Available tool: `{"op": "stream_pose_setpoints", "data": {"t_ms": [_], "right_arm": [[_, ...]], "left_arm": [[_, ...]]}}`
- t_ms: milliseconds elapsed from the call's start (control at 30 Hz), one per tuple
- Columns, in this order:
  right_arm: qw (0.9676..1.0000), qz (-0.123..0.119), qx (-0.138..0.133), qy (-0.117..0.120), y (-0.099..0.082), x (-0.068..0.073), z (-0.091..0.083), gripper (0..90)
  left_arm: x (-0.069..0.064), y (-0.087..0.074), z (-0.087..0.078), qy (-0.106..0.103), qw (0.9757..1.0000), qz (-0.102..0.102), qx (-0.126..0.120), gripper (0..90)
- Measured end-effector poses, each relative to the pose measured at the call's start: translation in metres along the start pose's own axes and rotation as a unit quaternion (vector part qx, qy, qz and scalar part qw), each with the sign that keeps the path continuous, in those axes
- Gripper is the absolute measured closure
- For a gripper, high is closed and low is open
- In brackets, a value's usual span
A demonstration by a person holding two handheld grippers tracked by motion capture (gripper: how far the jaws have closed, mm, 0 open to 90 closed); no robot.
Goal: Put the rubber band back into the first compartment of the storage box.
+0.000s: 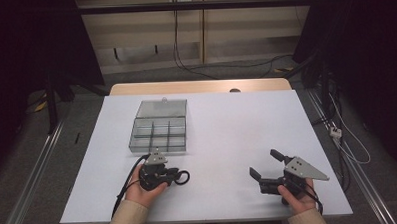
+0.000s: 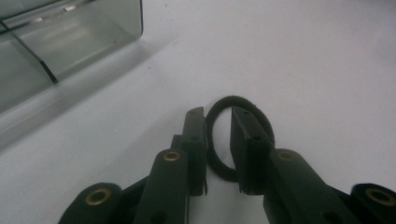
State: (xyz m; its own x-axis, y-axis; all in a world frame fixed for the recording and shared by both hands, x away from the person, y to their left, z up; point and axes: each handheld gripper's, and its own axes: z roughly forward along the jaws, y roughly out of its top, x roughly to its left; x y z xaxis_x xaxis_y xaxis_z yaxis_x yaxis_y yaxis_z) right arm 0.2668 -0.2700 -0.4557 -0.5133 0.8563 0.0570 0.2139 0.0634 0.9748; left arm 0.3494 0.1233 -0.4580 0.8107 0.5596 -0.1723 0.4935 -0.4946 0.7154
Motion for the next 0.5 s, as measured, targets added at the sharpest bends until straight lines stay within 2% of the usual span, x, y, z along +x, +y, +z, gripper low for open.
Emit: {"op": "stream_pose_setpoints", "data": {"t_ms": [67, 167, 333, 500], "right_arm": [[1.0000, 0.000, -0.001, 0.001, 0.0001, 0.0002, 0.0001, 3.1], [1.0000, 0.000, -0.001, 0.002, 0.0001, 0.0002, 0.0000, 3.1], [1.0000, 0.000, -0.002, 0.004, 0.0003, 0.0002, -0.0003, 3.1], [1.0000, 0.000, -0.005, 0.004, 0.0005, 0.0004, -0.0006, 3.1]], "left_arm": [[-0.0005, 0.0007, 0.0001, 0.006, 1.0000, 0.003, 0.001, 78.0], [-0.0016, 0.0012, 0.0007, 0.016, 0.9999, -0.001, 0.004, 84.6], [-0.0021, 0.0019, 0.0002, 0.016, 0.9997, -0.016, 0.007, 87.9], [0.0027, 0.0032, -0.0052, 0.014, 0.9994, -0.033, -0.004, 88.1]]}}
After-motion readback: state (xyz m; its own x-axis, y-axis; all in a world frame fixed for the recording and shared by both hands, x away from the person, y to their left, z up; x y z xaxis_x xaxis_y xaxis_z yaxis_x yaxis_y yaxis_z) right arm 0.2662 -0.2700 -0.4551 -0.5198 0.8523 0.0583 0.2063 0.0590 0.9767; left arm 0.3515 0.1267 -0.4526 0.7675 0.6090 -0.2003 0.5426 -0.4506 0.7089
